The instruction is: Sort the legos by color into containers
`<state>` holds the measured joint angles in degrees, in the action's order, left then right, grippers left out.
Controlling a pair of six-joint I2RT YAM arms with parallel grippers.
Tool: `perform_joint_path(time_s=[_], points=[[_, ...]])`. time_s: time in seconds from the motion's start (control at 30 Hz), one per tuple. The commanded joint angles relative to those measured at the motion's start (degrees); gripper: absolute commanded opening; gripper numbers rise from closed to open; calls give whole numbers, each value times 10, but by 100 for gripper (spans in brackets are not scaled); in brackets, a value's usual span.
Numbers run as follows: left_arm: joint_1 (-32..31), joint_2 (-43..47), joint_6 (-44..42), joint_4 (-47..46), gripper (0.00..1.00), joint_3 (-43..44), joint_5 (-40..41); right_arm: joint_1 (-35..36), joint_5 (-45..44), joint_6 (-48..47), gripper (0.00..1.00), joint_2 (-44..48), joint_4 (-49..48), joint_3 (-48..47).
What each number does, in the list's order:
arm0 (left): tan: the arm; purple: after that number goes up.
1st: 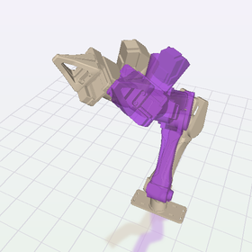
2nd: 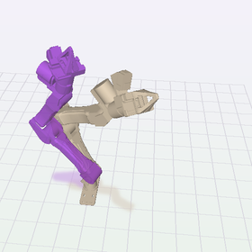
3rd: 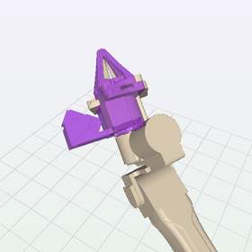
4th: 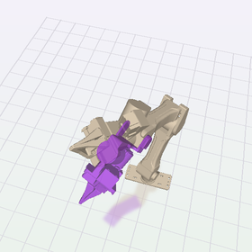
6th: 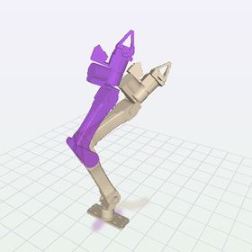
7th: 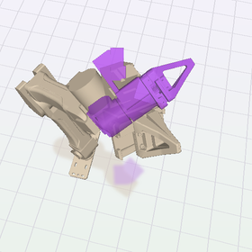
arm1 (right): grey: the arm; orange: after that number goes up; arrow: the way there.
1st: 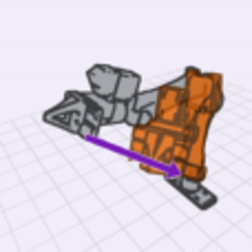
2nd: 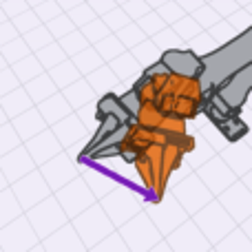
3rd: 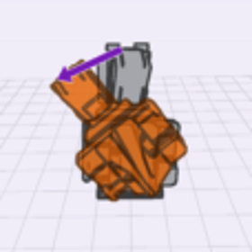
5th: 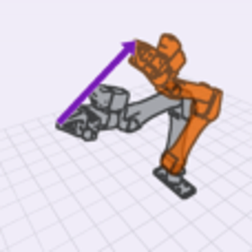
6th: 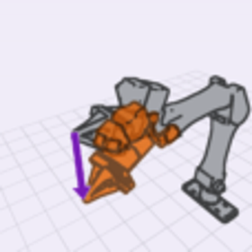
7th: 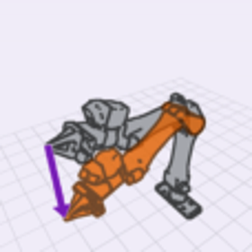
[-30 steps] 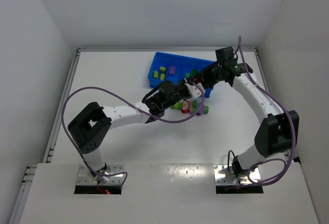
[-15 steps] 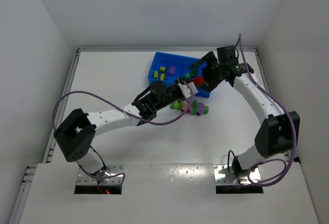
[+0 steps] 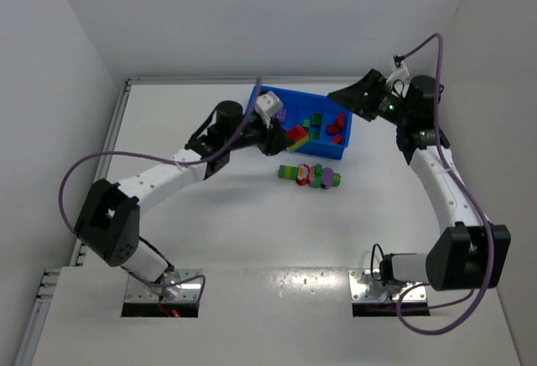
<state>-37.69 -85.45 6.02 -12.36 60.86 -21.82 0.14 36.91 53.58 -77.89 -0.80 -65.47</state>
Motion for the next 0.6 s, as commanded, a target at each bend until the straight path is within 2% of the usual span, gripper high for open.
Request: perform_joint_path(time_s=[0.0,0.03,0.07,0.1,0.13,0.2,0.43,0.57], points=[[85,-37,179,-21,0,44,-271,5,133,-145,87,65,-165,90],[96,-54,228,-70,0,44,-318,5,159,-180,87,78,-178,112],[104,-73,272,-137,0,58,-345,13,169,-226,87,90,-142,132],[118,-101,326,-149,0,83,-373,25,203,-317,84,98,-115,133],[125,-109,357,-221,0,83,-385,32,221,-352,83,104,-77,140],[133,-126,442,-283,0,90,-400,46,244,-412,78,104,-39,141],[120,-149,511,-337,0,149,-436,81,269,-386,60,44,-83,122],[115,-149,522,-337,0,160,-454,81,275,-415,57,6,-47,98]])
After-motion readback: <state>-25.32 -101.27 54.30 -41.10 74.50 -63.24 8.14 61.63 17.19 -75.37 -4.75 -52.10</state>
